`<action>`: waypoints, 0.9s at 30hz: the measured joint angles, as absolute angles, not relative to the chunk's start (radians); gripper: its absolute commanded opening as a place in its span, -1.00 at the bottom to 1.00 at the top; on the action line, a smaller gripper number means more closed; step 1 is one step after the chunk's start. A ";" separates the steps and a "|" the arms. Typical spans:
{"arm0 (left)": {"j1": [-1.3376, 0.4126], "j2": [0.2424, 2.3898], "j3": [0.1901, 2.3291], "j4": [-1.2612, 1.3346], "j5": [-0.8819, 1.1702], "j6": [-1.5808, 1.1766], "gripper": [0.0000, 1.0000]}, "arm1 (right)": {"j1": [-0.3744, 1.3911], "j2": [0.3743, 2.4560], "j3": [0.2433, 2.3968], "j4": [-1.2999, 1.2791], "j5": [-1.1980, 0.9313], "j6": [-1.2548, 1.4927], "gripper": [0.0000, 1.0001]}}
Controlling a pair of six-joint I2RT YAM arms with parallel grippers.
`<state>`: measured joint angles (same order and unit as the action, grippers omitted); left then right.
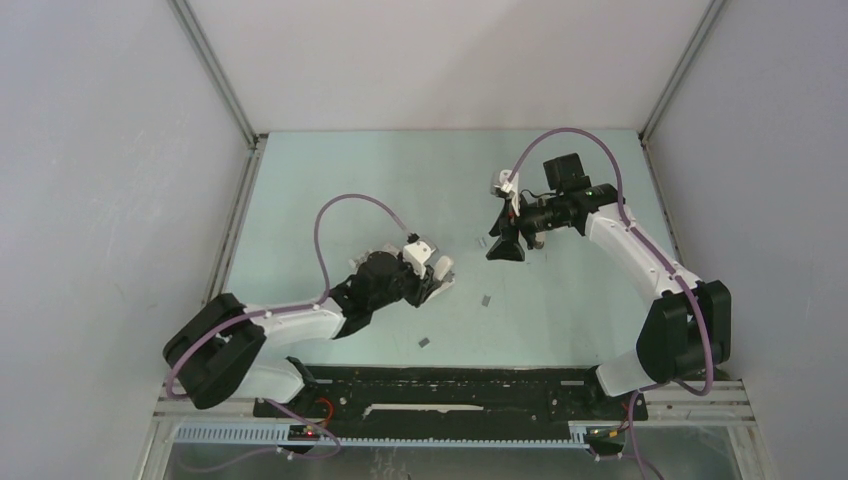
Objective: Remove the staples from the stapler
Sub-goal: Place the stapler at the center of the board.
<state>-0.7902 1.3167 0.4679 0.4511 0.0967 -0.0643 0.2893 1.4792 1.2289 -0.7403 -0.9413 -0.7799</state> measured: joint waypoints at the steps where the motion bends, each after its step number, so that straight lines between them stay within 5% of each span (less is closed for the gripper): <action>1: -0.799 1.332 0.468 0.463 0.088 -0.055 -0.96 | 0.289 1.479 1.229 -0.740 -0.942 -0.780 0.41; 7: -0.819 1.383 0.468 0.511 0.053 -0.033 -0.73 | 0.289 1.479 1.229 -0.740 -0.944 -0.780 0.41; 27: -0.859 1.547 0.522 0.574 -0.027 -0.045 -0.51 | 0.267 1.479 1.229 -0.740 -0.945 -0.783 0.41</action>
